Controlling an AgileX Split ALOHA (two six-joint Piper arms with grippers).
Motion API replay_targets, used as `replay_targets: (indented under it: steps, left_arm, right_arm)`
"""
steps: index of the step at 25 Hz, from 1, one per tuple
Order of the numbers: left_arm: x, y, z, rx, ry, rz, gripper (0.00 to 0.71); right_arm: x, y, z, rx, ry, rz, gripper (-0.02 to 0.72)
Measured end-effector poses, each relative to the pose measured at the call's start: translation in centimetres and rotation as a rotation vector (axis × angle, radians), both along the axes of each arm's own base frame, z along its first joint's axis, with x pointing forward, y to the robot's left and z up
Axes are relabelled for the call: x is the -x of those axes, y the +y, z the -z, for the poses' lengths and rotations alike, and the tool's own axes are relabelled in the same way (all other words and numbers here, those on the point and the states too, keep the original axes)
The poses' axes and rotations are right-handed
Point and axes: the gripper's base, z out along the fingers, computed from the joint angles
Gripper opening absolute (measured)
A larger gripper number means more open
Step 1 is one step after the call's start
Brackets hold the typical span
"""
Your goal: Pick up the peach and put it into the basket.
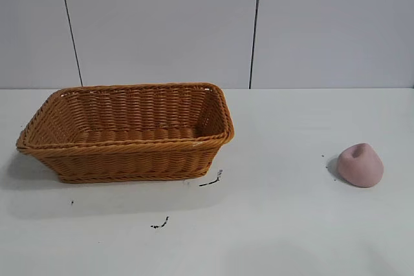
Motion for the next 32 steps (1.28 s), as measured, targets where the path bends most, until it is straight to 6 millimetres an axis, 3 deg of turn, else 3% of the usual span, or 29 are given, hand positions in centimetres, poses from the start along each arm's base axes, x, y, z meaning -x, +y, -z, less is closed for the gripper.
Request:
replay_targets:
  steps: [6,10,13,18,22,25,29,32]
  left_arm:
    - [0.0,0.0,0.0,0.000,0.000,0.000,0.694]
    - [0.0,0.0,0.0,0.000,0.000,0.000,0.694]
    - [0.0,0.0,0.0,0.000,0.000,0.000,0.694]
    - [0.0,0.0,0.0,0.000,0.000,0.000,0.694]
    - [0.0,0.0,0.0,0.000,0.000,0.000,0.694]
    - [0.0,0.0,0.0,0.000,0.000,0.000,0.694]
    - [0.0,0.0,0.0,0.000,0.000,0.000,0.694]
    - [0.0,0.0,0.0,0.000,0.000,0.000,0.694]
  right_arm:
    - [0.0,0.0,-0.1,0.001,-0.002,0.000,0.696]
    - [-1.9,-0.1,-2.3,0.001,0.062,0.000,0.696]
    - [-6.1,-0.2,-4.9,-0.011,0.175,0.007,0.696]
    - [-16.6,-0.5,-6.2,-0.087,0.492,0.055,0.696]
    - [-24.9,-0.7,-4.3,-0.108,0.687,0.075,0.696]
    - [-29.9,-0.9,-2.4,-0.108,0.760,0.080,0.696]
    - [-34.7,-1.1,2.1,-0.108,0.863,0.088,0.696]
    - [-36.7,-1.1,6.0,-0.108,0.929,0.096,0.696]
